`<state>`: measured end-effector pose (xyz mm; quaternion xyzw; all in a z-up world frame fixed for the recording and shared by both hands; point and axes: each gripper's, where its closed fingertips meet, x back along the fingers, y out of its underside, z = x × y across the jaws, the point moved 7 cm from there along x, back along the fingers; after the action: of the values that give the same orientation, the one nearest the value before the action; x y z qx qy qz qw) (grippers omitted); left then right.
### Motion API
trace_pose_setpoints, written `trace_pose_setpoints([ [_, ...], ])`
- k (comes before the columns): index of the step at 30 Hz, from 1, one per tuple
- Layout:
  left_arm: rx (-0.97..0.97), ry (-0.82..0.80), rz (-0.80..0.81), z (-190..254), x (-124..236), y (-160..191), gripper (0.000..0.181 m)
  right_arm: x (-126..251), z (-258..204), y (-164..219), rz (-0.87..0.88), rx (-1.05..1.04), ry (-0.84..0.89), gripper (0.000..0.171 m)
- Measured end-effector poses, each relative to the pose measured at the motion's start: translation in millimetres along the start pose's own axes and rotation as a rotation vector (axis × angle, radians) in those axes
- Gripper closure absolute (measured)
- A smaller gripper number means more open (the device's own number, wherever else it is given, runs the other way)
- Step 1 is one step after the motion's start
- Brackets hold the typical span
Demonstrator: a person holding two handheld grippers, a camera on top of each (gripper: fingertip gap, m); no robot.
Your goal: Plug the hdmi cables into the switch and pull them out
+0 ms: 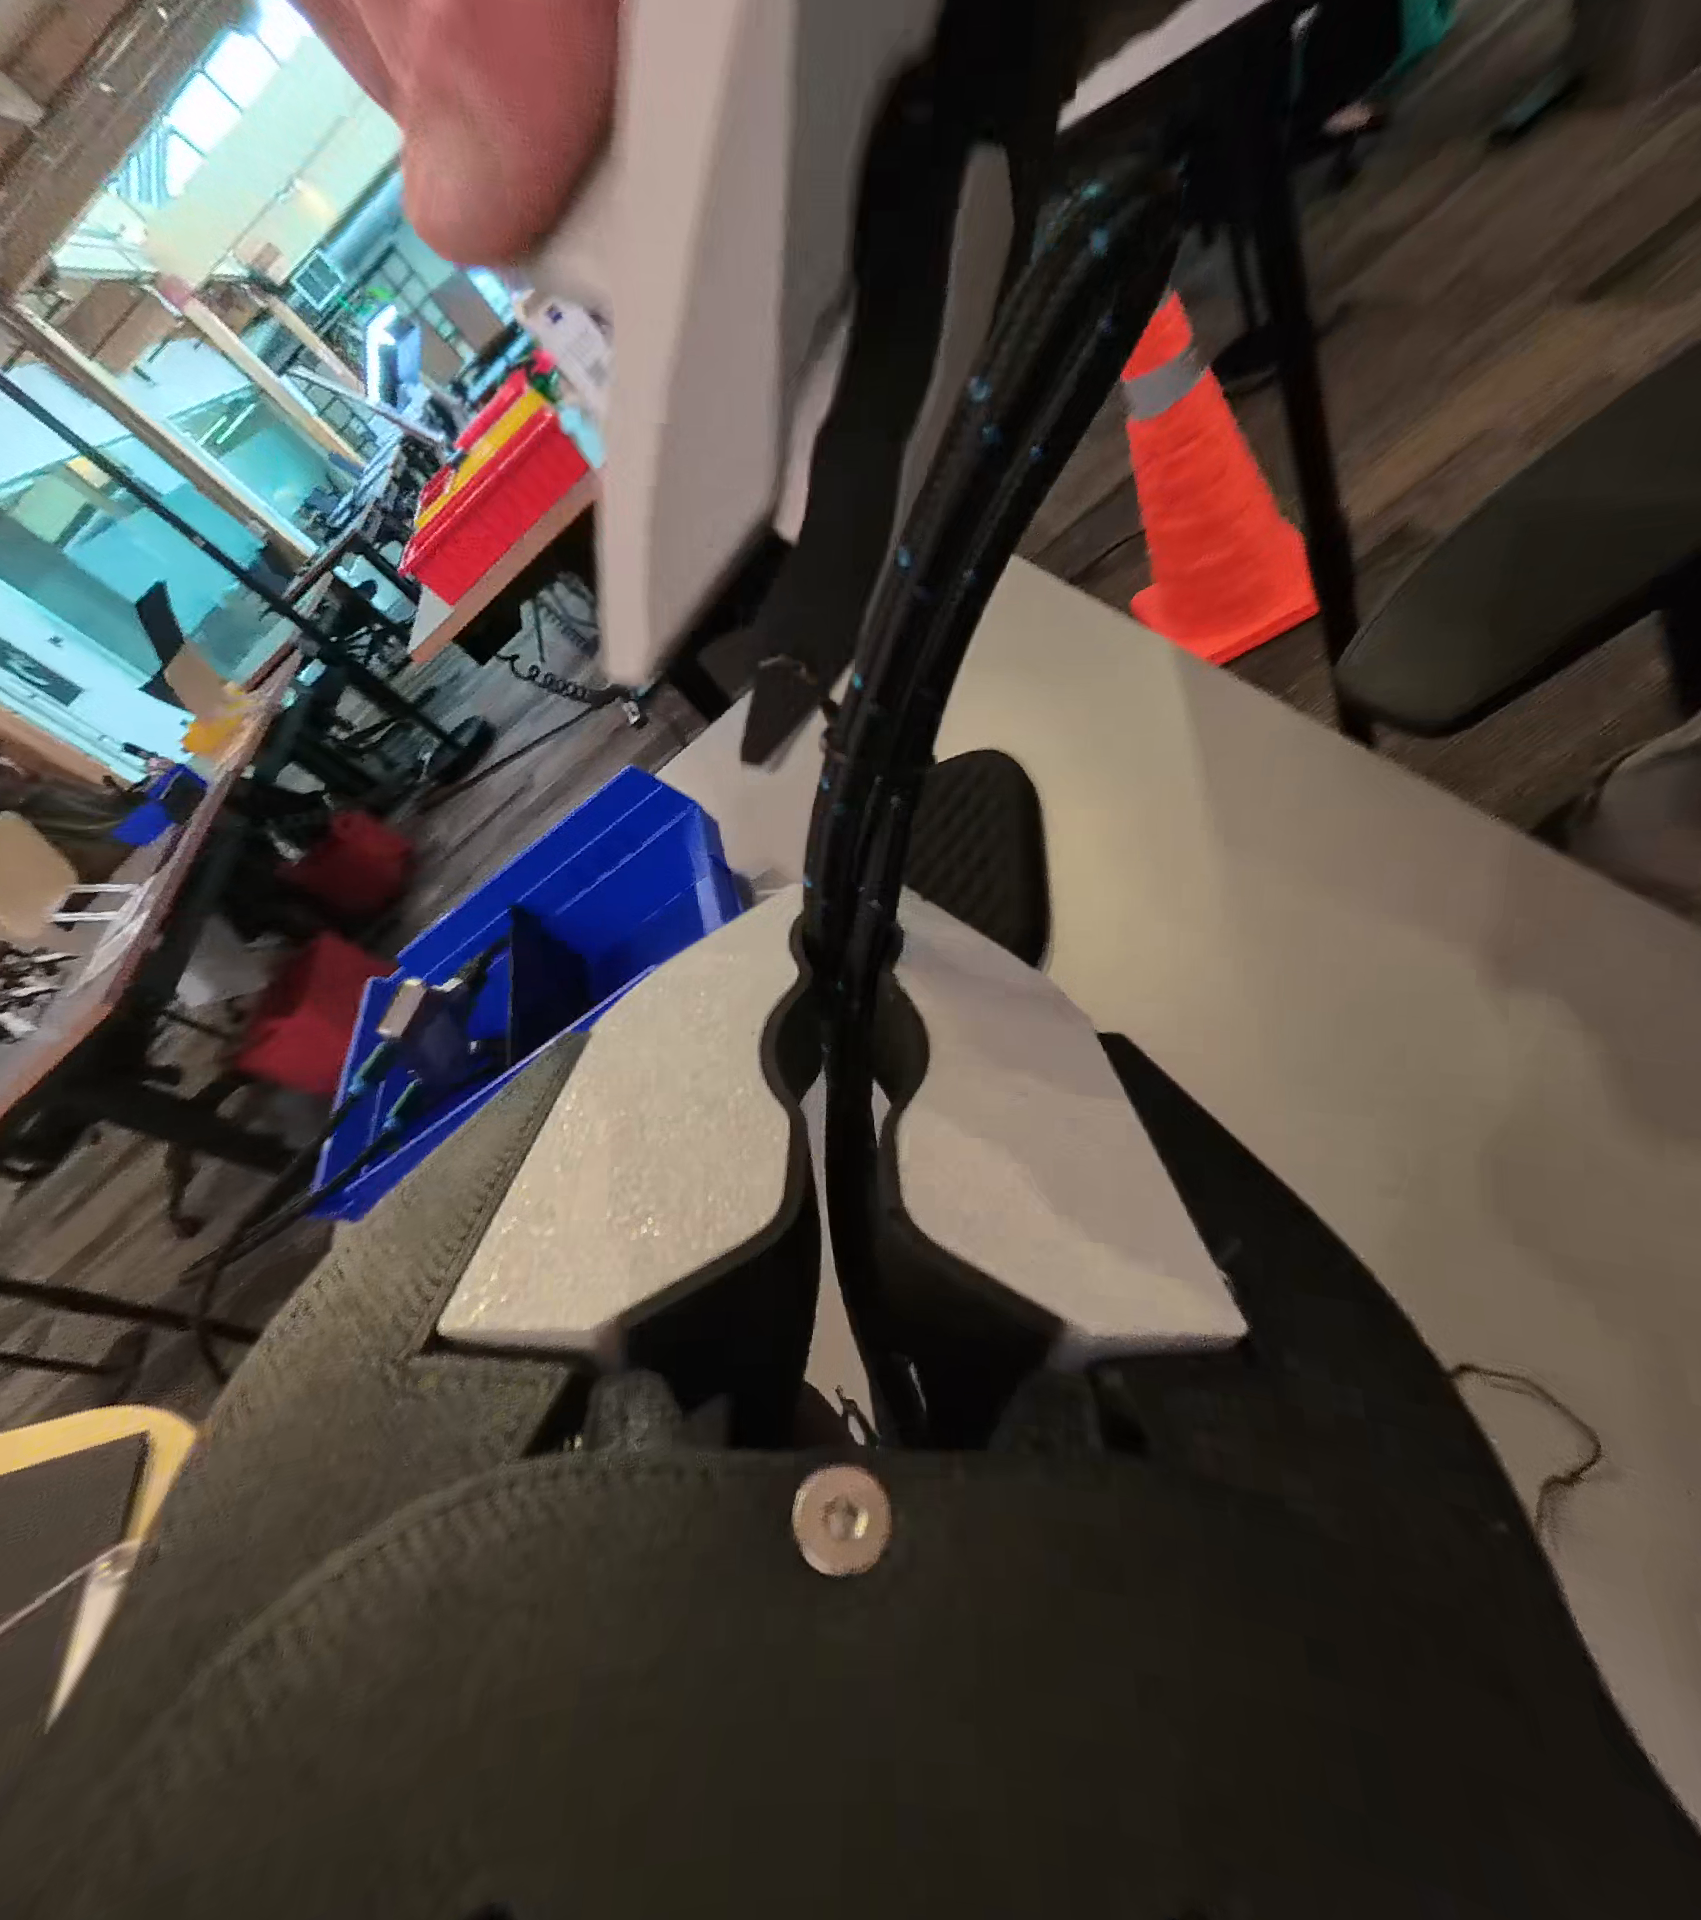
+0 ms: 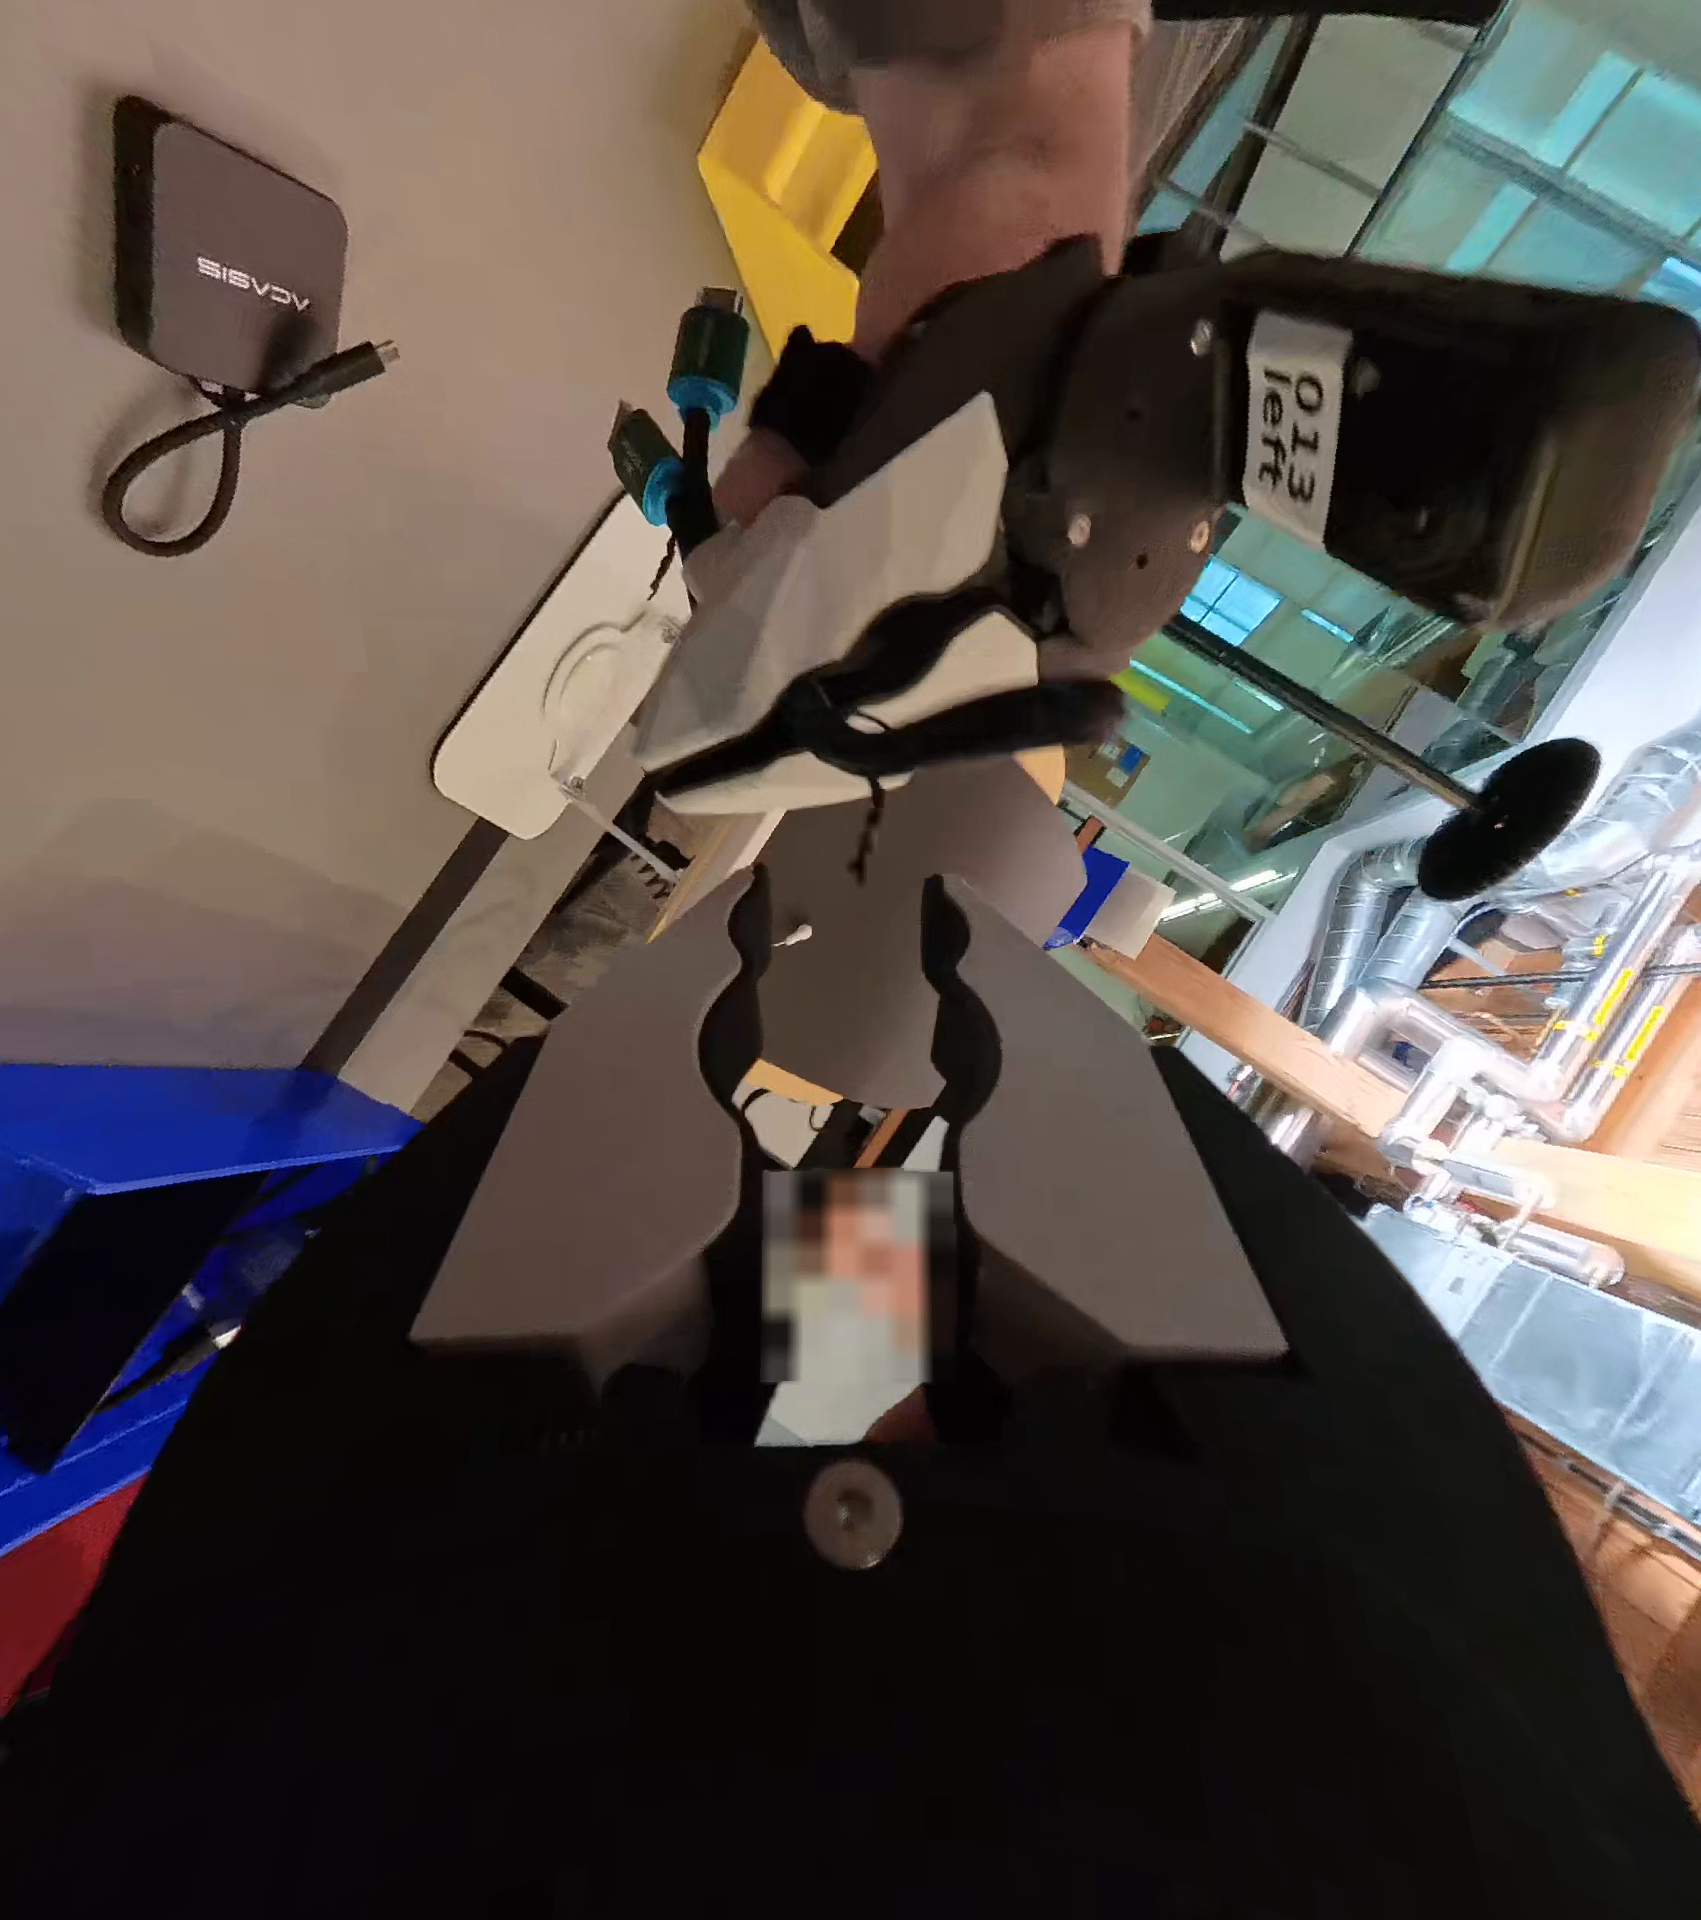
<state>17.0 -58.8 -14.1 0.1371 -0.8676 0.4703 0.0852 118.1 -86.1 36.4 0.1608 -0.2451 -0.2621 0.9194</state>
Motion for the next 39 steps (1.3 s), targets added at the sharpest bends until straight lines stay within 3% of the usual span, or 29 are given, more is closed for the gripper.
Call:
trace_pose_setpoints([
  [5,0.011,0.009,-0.012,1,-1,1,0.177,-4,-2,-9,0.02,-0.006,0.03,0.171],
  [11,-0.156,-0.141,-0.182,-1,-7,0,0.178,-3,0,-2,0.054,-0.321,-0.183,0.171],
  [18,-0.623,-0.53,-0.612,-14,-25,5,0.179,-9,-12,24,0.105,-1.05,-0.494,0.171],
  [23,-0.837,-0.836,-0.61,-26,-32,-1,0.179,-8,-30,51,0.412,-1.897,-0.56,0.171],
  [28,-0.948,-0.898,-0.54,-24,-40,10,0.179,-10,-59,41,0.667,-2.351,-0.378,0.171],
  [30,-0.875,-0.856,-0.508,-25,-41,16,0.179,-12,-63,41,0.681,-2.355,-0.271,0.169],
  [33,-0.759,-0.745,-0.484,-24,-44,22,0.179,-3,-54,50,0.581,-2.152,-0.189,0.132],
  [34,-0.669,-0.71,-0.456,-25,-43,22,0.179,3,-47,52,0.523,-2.013,-0.169,0.13],
  [37,-0.435,-0.546,-0.382,-23,-43,22,0.179,16,-32,49,0.11,-1.262,-0.008,0.137],
  [39,-0.292,-0.453,-0.313,-21,-42,20,0.179,19,-23,35,-0.033,-0.793,0.062,0.138],
])
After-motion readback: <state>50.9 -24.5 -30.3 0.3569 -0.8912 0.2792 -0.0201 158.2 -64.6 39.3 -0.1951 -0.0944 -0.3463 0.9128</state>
